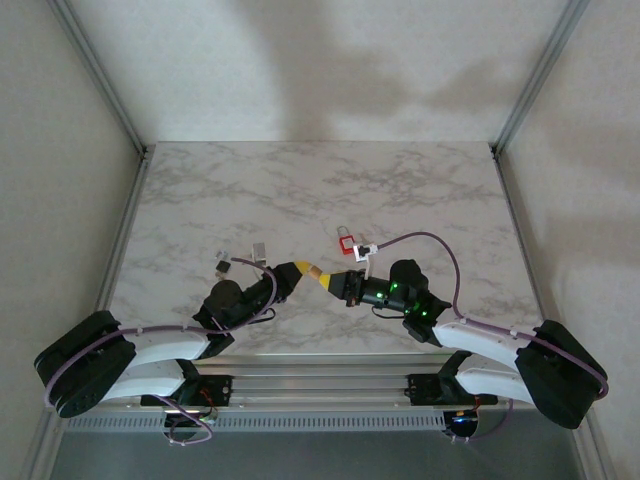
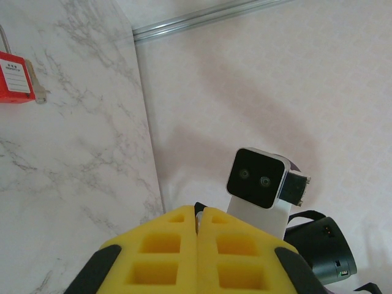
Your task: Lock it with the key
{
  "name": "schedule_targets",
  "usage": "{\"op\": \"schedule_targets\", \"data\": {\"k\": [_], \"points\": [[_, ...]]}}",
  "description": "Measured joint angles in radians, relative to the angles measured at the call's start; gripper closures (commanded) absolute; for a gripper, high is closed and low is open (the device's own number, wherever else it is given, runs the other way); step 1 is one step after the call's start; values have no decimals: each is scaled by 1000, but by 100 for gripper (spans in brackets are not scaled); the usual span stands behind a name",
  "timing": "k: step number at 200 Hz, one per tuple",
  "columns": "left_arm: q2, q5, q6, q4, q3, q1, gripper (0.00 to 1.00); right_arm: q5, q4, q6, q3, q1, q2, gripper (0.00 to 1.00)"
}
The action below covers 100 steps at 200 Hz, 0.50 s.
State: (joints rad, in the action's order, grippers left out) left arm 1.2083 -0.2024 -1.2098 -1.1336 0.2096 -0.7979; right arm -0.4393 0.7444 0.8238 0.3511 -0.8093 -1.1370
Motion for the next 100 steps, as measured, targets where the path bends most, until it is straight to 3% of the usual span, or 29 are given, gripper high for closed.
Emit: {"op": "schedule_targets", "data": {"k": [100], "points": [[-4,31,-25,-28,-25,-13,100,-10,0,3,0,0,-2,100]]}}
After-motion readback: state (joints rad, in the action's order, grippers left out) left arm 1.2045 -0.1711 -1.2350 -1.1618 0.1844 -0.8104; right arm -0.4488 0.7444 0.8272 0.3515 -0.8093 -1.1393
